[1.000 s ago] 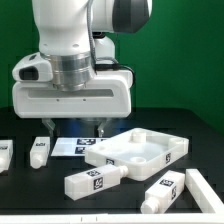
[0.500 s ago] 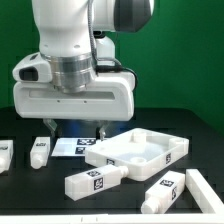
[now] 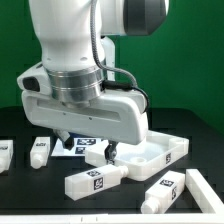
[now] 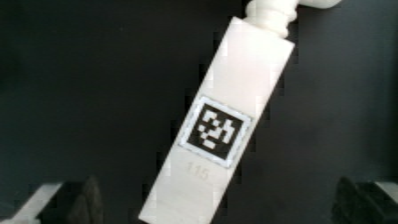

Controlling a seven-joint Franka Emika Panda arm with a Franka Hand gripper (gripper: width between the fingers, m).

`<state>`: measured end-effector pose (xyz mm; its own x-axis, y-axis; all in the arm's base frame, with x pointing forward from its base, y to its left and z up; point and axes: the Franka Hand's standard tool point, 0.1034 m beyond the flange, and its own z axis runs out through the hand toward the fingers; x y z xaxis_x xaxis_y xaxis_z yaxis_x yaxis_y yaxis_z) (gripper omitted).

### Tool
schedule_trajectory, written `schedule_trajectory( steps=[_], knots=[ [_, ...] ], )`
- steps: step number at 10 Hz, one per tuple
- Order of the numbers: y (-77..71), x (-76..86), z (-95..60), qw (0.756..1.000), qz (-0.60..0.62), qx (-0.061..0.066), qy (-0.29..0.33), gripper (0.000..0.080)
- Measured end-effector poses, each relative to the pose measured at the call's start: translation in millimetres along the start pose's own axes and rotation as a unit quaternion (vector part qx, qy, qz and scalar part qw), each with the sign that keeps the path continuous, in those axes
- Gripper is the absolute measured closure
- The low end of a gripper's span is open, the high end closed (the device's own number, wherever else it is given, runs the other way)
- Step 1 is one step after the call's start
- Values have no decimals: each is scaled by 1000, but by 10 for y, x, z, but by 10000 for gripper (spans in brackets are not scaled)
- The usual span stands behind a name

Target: Assemble desk

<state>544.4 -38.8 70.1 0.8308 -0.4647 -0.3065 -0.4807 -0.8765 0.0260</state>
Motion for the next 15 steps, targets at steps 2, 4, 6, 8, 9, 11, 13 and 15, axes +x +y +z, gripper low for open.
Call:
schedule_trajectory(
  steps=[2,4,6,8,9,11,13,15],
  knots=[
    [29,104,188,1000,19,-3,11,150],
    [-44,142,380,999,50,-8,14,150],
    [-80,124,565,998,57,-14,14,150],
    [-97,107,586,998,53,-14,16,150],
    [-98,104,592,998,53,-14,16,150],
    [-94,107,590,998,52,-14,16,430],
    [-33,209,472,999,30,-11,19,515],
    [7,335,163,1000,-24,-14,4,515]
  ],
)
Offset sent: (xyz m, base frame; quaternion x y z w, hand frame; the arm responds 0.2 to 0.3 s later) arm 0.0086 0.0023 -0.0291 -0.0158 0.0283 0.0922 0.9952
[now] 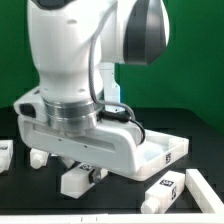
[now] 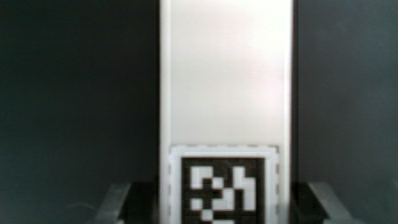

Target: Assemble desk

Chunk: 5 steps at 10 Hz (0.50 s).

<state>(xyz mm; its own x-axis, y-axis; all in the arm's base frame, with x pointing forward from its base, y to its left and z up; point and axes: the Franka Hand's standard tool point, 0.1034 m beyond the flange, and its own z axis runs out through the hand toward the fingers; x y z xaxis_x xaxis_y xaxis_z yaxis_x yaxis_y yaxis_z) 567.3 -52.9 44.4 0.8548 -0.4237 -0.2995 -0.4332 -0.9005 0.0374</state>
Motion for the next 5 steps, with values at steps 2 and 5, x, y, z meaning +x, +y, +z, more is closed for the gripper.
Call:
schedule_trajectory(
  steps=[2,5],
  knots=[
    [-26,-53,-197,994,-106,5,-1,515],
    [192,-450,-354,990,-140,16,5,515]
  ],
)
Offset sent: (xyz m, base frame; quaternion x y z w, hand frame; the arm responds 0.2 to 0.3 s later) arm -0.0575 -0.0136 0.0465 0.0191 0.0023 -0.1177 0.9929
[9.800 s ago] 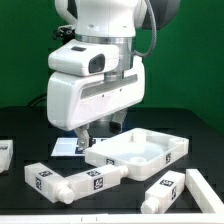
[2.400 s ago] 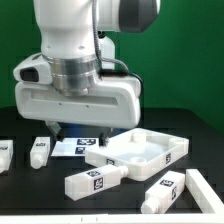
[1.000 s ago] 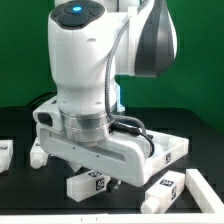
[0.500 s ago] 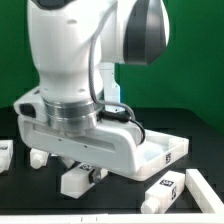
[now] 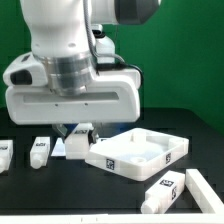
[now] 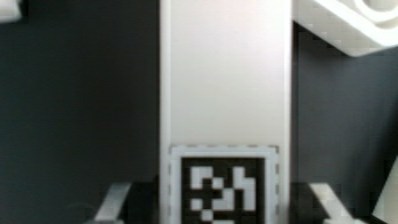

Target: Assemble desk

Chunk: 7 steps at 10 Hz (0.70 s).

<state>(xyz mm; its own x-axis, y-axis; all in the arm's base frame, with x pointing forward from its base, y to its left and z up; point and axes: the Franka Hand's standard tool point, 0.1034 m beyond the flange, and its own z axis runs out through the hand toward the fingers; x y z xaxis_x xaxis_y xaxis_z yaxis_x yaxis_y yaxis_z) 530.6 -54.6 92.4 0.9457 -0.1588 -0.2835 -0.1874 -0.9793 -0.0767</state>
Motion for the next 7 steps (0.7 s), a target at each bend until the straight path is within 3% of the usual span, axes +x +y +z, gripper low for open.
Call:
schedule_trajectory(
  steps=[5,7],
  knots=[
    [26,29,78,1000,-26,-4,1,515],
    [315,-281,255,998,-69,-4,0,515]
  ],
)
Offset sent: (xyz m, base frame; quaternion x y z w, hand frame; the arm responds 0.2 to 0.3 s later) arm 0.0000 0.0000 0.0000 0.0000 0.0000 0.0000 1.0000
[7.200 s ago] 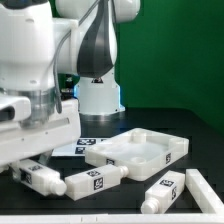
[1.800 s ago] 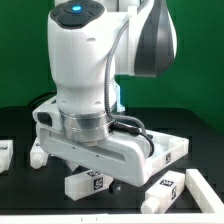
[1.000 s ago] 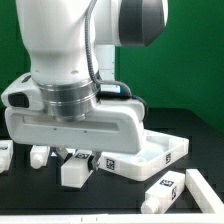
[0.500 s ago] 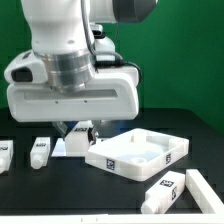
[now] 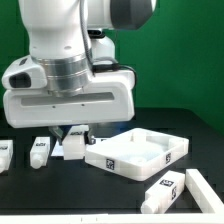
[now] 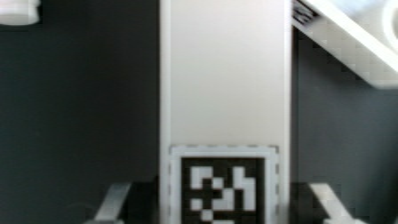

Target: Assemble desk

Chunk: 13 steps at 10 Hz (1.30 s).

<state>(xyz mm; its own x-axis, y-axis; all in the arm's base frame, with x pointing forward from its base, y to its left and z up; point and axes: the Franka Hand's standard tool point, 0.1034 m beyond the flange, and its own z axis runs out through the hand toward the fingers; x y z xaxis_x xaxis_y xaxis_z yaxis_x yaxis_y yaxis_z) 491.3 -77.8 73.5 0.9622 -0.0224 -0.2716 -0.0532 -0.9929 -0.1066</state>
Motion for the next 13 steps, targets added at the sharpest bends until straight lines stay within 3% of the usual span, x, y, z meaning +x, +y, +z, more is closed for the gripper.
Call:
schedule_trajectory(
  steps=[1,2,3,5,7,9,10,11,13],
  knots=[
    [107,-133,136,999,-34,-11,22,515],
    [113,-247,257,998,-47,-21,39,515],
    [24,-273,293,998,-32,-23,43,515],
    [58,-254,280,998,-36,-23,41,515],
    [167,-373,382,999,-5,-9,34,515],
    [189,-723,622,999,2,-17,36,515],
    [166,-826,767,999,5,-24,36,515],
    [74,-859,868,999,8,-30,37,515],
    [63,-845,911,998,-3,-37,43,515]
  ],
)
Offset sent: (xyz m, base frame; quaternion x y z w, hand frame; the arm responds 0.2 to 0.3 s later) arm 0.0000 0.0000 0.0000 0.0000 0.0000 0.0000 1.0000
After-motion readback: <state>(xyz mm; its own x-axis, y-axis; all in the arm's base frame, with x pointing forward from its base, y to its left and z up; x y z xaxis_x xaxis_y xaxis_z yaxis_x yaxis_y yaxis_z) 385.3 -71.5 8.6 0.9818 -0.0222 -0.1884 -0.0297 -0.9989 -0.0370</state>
